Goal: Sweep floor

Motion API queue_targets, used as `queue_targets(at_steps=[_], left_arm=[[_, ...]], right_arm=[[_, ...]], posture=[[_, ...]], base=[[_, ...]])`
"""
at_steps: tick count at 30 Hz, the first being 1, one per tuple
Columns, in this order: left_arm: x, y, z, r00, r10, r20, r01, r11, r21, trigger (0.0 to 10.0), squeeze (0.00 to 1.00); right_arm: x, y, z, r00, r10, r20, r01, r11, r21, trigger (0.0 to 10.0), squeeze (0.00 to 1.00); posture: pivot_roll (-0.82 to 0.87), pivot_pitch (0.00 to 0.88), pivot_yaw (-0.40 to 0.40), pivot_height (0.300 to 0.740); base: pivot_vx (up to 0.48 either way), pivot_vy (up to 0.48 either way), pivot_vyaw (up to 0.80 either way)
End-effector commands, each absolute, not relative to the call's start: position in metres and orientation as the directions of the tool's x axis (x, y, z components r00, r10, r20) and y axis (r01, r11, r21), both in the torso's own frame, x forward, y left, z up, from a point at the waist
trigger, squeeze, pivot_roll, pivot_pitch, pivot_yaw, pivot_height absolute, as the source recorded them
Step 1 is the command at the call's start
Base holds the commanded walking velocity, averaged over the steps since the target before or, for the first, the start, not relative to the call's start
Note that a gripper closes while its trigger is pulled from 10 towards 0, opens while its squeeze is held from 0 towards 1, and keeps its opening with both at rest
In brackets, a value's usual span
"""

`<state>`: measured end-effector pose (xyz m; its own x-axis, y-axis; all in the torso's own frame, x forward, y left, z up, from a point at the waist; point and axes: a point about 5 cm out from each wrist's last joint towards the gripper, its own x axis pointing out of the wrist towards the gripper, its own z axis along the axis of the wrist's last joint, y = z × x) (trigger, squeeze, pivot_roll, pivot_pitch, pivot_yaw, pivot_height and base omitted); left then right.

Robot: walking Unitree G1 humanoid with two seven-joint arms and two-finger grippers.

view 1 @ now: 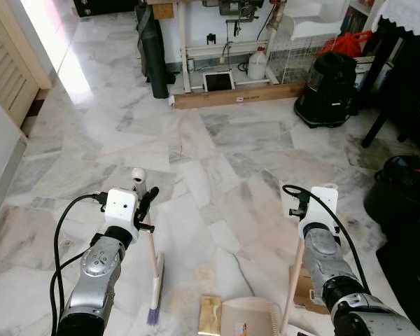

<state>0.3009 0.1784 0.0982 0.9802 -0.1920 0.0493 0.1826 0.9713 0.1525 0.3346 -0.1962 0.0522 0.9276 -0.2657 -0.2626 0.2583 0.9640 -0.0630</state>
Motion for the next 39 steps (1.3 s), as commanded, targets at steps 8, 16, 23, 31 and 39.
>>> queue_targets(at_steps=[8,16,23,31,39], left_arm=[[0.303,0.178,0.105,0.979,-0.186,0.087,0.171,0.972,0.160,10.0,0.00],[0.303,0.178,0.105,0.980,-0.179,0.092,0.163,0.974,0.159,10.0,0.00],[0.303,0.179,0.105,0.980,-0.175,0.095,0.159,0.974,0.159,10.0,0.00],[0.302,0.179,0.105,0.980,-0.174,0.094,0.158,0.975,0.158,10.0,0.00],[0.302,0.178,0.105,0.979,-0.177,0.096,0.161,0.974,0.157,10.0,0.00]], right_arm=[[0.344,-0.186,0.082,0.975,-0.221,-0.036,0.221,0.975,-0.017,10.0,0.00],[0.334,-0.177,0.071,0.987,-0.162,-0.010,0.160,0.983,-0.087,10.0,0.00],[0.323,-0.170,0.058,0.992,-0.128,-0.012,0.126,0.986,-0.110,10.0,0.00],[0.317,-0.171,0.049,0.990,-0.133,-0.041,0.127,0.983,-0.130,10.0,0.00],[0.315,-0.172,0.050,0.990,-0.143,-0.014,0.140,0.981,-0.137,10.0,0.00]], posture=[[0.02,0.073,0.017,0.740],[0.02,0.070,0.016,0.740],[0.02,0.070,0.016,0.740],[0.02,0.078,0.014,0.740],[0.02,0.081,0.015,0.740]], base=[[0.000,0.000,0.00],[0.000,0.000,0.00],[0.000,0.000,0.00],[0.000,0.000,0.00],[0.000,0.000,0.00]])
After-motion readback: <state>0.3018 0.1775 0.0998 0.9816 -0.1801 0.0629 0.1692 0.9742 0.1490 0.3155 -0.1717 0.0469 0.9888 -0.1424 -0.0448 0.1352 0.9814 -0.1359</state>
